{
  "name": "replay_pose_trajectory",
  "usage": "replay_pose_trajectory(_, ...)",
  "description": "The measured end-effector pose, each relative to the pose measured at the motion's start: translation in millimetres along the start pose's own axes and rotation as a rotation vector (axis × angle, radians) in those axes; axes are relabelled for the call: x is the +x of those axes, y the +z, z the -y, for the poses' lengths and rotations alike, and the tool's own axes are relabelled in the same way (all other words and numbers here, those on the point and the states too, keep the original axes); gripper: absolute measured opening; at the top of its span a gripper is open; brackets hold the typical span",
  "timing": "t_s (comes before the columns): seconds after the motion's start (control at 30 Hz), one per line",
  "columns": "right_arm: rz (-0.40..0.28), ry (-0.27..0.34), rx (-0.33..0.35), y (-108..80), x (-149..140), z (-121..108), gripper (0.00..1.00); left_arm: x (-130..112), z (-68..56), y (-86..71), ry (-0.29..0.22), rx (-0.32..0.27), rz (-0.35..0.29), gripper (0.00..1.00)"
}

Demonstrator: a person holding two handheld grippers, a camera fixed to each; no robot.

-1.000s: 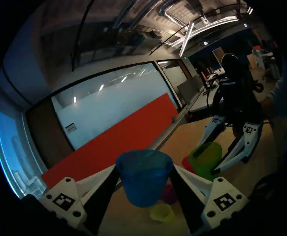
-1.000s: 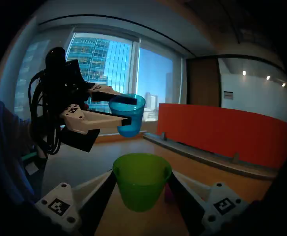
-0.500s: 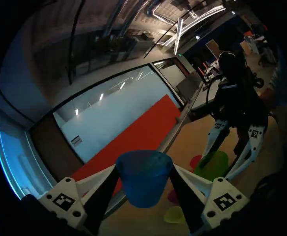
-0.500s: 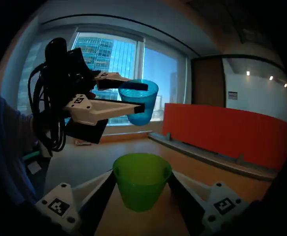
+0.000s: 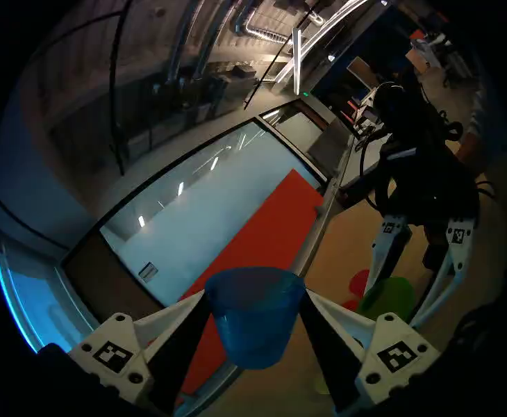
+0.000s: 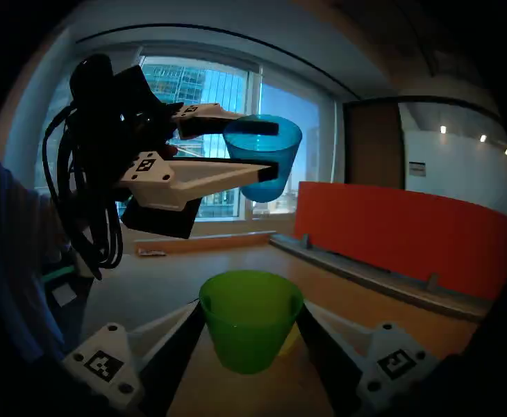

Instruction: Pour water

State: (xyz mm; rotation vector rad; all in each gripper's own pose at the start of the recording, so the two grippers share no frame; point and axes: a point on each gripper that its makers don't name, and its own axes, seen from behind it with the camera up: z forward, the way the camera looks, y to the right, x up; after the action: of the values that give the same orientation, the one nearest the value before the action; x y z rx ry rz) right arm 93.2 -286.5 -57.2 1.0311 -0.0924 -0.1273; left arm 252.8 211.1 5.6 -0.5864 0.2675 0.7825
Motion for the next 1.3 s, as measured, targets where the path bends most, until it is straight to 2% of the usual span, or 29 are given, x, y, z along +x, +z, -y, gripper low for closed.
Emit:
replay_pose_trajectory(0.5,-0.002,0.003,0.005,0.2,-1,1,0.91,10,1.4,6.2,0.121,0.010,-0.013,0.86)
replay_pose_trajectory(1.3,-0.007,0.003,0.000,-1.1,-1,-2,0.91,18,-0.4,10.9,0.259,0.033,-0.017,0.86)
